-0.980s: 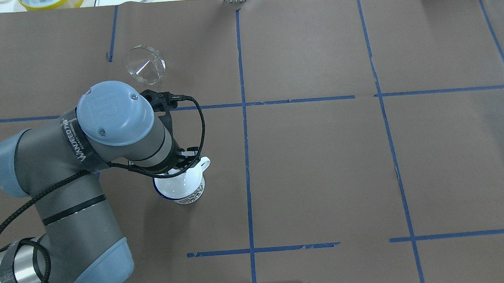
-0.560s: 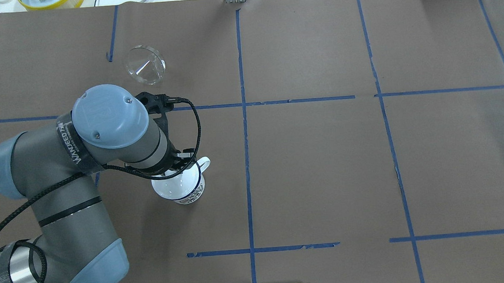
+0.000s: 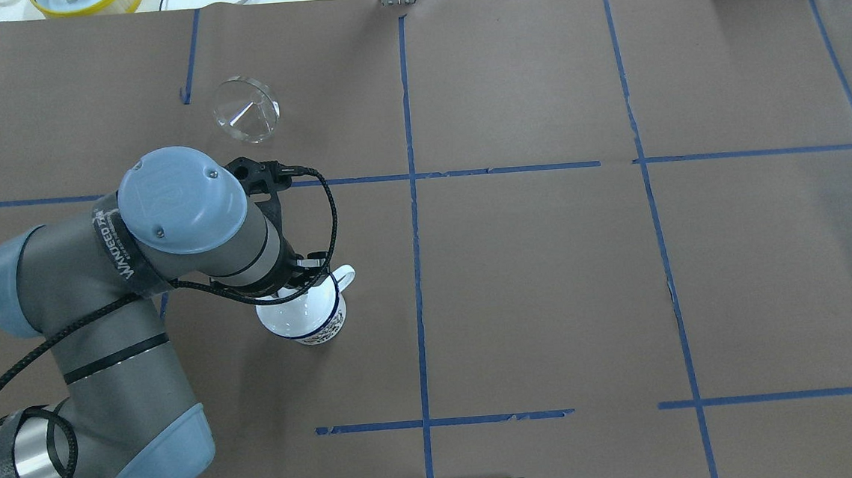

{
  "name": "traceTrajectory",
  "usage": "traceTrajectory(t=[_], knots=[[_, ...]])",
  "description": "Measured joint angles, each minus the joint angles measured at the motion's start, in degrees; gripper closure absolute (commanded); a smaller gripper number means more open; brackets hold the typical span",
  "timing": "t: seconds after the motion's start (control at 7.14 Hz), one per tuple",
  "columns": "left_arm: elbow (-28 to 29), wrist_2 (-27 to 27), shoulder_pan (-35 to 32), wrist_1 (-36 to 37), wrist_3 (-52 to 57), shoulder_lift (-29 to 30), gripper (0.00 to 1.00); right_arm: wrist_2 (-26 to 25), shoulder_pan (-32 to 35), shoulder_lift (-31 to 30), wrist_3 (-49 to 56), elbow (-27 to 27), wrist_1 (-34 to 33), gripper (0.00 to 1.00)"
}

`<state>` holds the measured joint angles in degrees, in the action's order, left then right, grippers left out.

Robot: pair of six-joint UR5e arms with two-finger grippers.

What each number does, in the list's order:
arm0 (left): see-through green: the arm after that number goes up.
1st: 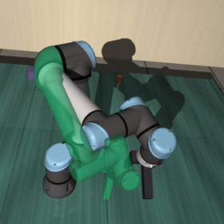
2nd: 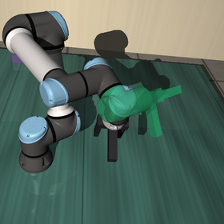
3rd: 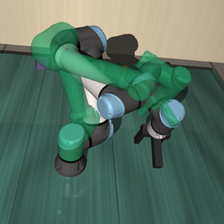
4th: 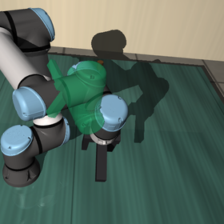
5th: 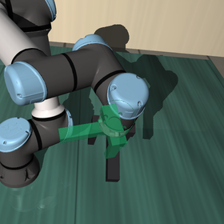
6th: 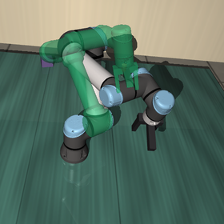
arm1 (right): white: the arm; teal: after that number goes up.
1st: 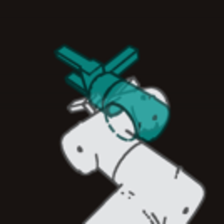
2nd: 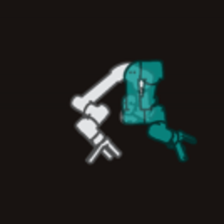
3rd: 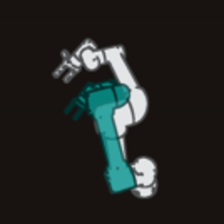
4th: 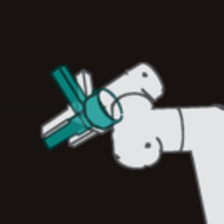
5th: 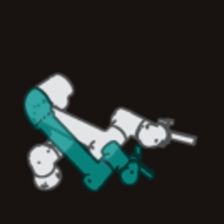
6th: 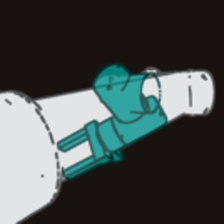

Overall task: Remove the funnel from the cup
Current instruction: 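Lower the lid onto the mug opening with the left gripper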

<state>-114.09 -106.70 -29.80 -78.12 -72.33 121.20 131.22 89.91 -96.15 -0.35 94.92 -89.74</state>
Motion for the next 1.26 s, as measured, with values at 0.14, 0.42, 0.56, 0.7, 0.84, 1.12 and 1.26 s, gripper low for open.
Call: traceTrajectory(t=[0.14,0.42,0.56,0.7,0.84,1.12,1.26], knots=[[0.0,0.0,0.0,0.0,0.0,0.0,1.0,0.0,0.0,0.0,0.0,0.0,0.0,0.0],[0.1,0.0,0.0,0.0,0.0,0.1,1.0,0.0,0.0,0.0,0.0,0.0,0.0,0.0],[0.1,-0.1,0.0,0.0,-0.1,0.1,1.0,0.0,0.0,0.0,0.0,0.0,0.0,0.0],[0.1,-0.1,0.0,-0.2,-0.1,0.1,0.94,0.0,0.0,0.0,0.0,0.0,0.0,0.0],[0.2,-0.1,0.0,-0.3,-0.1,0.1,0.74,0.0,0.0,0.0,0.0,0.0,0.0,0.0],[0.5,-0.1,0.0,-0.5,-0.1,0.1,0.27,0.0,0.0,0.0,0.0,0.0,0.0,0.0],[0.5,-0.1,0.0,-0.6,-0.2,0.1,0.0,0.0,0.0,0.0,0.0,0.0,0.0,0.0]])
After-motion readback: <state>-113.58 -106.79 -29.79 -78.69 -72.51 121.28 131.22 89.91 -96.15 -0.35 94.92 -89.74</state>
